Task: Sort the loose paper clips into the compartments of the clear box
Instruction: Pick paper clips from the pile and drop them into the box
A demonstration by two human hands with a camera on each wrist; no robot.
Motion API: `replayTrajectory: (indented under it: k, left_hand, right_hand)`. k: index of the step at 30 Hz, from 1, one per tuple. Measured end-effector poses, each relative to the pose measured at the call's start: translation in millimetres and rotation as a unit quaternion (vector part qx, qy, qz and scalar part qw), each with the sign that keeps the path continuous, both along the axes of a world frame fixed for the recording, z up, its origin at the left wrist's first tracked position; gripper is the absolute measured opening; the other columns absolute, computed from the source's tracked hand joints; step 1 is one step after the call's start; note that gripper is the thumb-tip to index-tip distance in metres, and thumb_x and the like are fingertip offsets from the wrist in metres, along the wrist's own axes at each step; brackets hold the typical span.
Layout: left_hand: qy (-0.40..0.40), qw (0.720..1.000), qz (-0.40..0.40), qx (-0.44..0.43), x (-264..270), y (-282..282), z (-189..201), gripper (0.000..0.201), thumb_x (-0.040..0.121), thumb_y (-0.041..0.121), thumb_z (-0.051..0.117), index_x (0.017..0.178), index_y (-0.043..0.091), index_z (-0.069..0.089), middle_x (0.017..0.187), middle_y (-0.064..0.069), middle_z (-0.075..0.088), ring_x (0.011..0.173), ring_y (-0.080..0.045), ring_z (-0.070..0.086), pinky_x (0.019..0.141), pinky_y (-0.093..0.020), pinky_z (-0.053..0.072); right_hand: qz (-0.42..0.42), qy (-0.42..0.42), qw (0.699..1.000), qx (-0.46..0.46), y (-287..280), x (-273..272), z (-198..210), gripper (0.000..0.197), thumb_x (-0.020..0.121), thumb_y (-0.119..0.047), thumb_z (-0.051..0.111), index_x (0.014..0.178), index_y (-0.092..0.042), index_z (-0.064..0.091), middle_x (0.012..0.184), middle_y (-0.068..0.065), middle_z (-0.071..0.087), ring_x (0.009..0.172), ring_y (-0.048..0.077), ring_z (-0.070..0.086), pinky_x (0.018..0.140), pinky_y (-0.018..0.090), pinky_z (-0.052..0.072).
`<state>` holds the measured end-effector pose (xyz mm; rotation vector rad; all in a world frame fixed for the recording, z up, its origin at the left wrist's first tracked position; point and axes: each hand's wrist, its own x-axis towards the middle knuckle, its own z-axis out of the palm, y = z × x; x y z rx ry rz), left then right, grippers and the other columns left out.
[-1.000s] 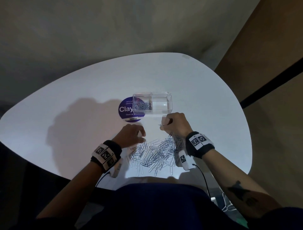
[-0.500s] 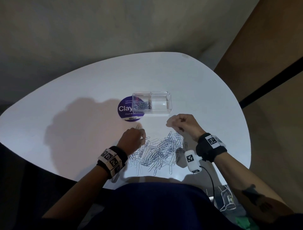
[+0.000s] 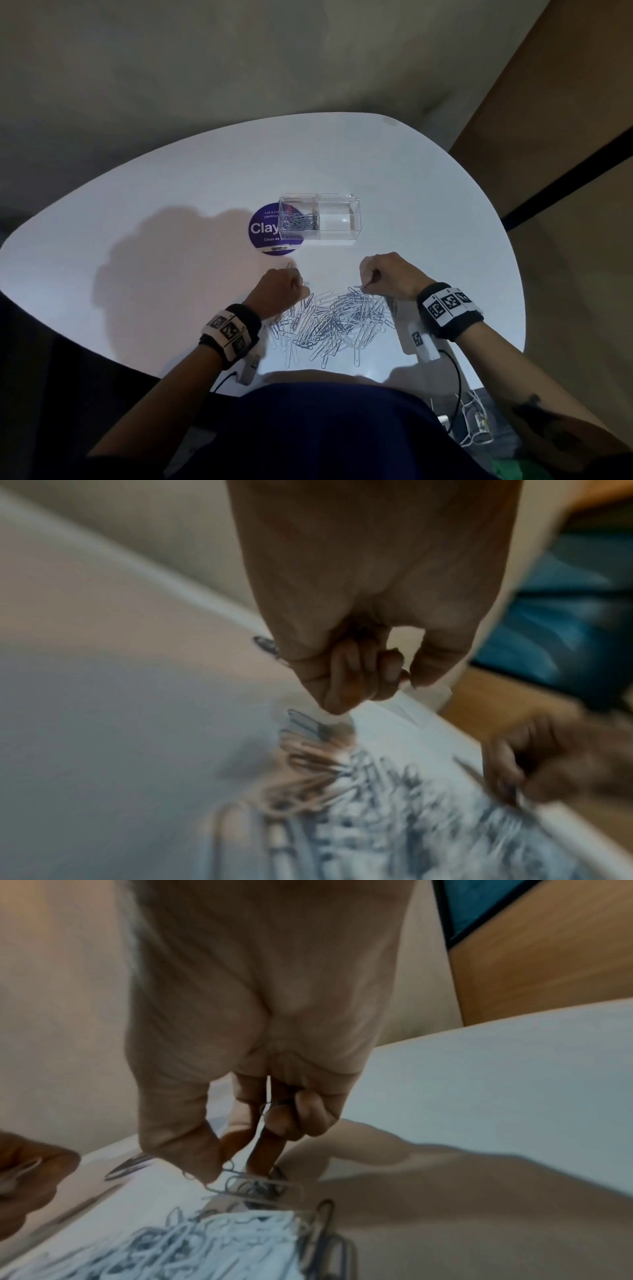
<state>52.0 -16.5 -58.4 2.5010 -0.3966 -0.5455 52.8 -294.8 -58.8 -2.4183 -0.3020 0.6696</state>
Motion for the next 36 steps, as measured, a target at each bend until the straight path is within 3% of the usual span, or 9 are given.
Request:
replayTrajectory:
  k: [5,9,13,15,18,22,26,30,36]
  left_hand:
    - [0.27,0.899,0.175,-0.299,5,17,19,0.022,0.078,0.014,0.049,0.056,0.018,0.047,0.061,-0.008,0.05,0.047,-0.014,0.029,0.046,-0.02,0.024]
    - [0.285,0.873,0.194,-0.345,10,31,16,0.038,0.085,-0.006,0.047,0.056,0.018,0.046,0.066,-0.013,0.059,0.049,-0.016,0.035,0.042,-0.022,0.03]
    - [0.272,0.86,0.229,-0.366,14,43,15,0.03,0.087,-0.01,0.05,0.067,0.013,0.049,0.06,-0.015,0.058,0.047,-0.019,0.038,0.041,-0.022,0.032]
    - [0.275,0.855,0.246,-0.366,16,46,13,0.017,0.087,-0.009,0.049,0.083,0.007,0.049,0.061,-0.018,0.058,0.046,-0.02,0.04,0.041,-0.023,0.031]
    - [0.264,0.868,0.244,-0.342,17,50,10,0.014,0.085,-0.006,0.044,0.088,-0.001,0.057,0.066,-0.018,0.058,0.05,-0.02,0.041,0.044,-0.023,0.03]
    - [0.209,0.904,0.245,-0.281,19,45,11,0.017,0.077,0.015,0.051,0.07,0.003,0.061,0.055,-0.003,0.051,0.05,-0.018,0.034,0.046,-0.023,0.024]
    - [0.023,0.988,0.129,-0.077,17,46,8,0.006,0.082,0.018,0.067,0.076,0.015,0.068,0.055,0.009,0.055,0.05,-0.006,0.046,0.054,-0.019,0.035]
    - [-0.091,0.993,0.073,-0.003,13,53,3,0.005,0.082,0.024,0.07,0.086,0.026,0.068,0.051,0.011,0.049,0.05,-0.008,0.05,0.055,-0.021,0.033]
    - [-0.106,0.993,0.028,0.047,9,52,2,0.005,0.085,0.029,0.067,0.088,0.026,0.07,0.077,0.005,0.071,0.071,-0.019,0.064,0.065,-0.025,0.039]
  right_hand:
    - [-0.134,0.059,0.977,0.155,0,-7,3,0.024,0.076,-0.002,0.082,0.064,-0.004,0.06,0.079,0.007,0.07,0.065,0.016,0.061,0.061,0.03,0.049]
    - [-0.23,0.147,0.918,0.286,9,-12,10,0.024,0.081,0.011,0.07,0.083,-0.013,0.075,0.067,0.009,0.058,0.054,0.013,0.047,0.049,0.021,0.034]
    - [-0.242,0.199,0.885,0.343,18,-13,14,0.029,0.087,0.01,0.045,0.105,0.015,0.067,0.065,0.012,0.054,0.057,0.015,0.043,0.053,0.026,0.027]
    - [-0.265,0.225,0.852,0.392,26,-16,20,0.027,0.085,0.01,0.038,0.095,0.023,0.059,0.063,0.01,0.055,0.055,0.018,0.04,0.049,0.025,0.029]
    - [-0.281,0.245,0.825,0.424,38,-19,30,0.042,0.09,0.005,0.036,0.061,-0.007,0.064,0.058,0.005,0.049,0.049,0.016,0.037,0.047,0.025,0.025]
    - [-0.285,0.221,0.842,0.401,43,-19,26,0.042,0.097,-0.013,0.056,0.055,-0.012,0.062,0.062,0.009,0.039,0.054,0.017,0.026,0.048,0.026,0.022]
    - [-0.207,0.159,0.905,0.336,48,-20,24,0.033,0.093,-0.012,0.068,0.061,-0.017,0.073,0.055,-0.001,0.057,0.052,0.004,0.053,0.065,0.023,0.047]
    - [-0.091,0.0,0.979,0.183,58,-18,9,0.011,0.085,-0.02,0.079,0.075,-0.023,0.076,0.087,-0.003,0.075,0.057,0.0,0.049,0.061,0.012,0.041]
    - [0.088,-0.116,0.989,0.037,88,-8,-8,0.019,0.089,-0.024,0.074,0.108,-0.021,0.074,0.1,-0.003,0.074,0.068,-0.004,0.048,0.074,0.023,0.046]
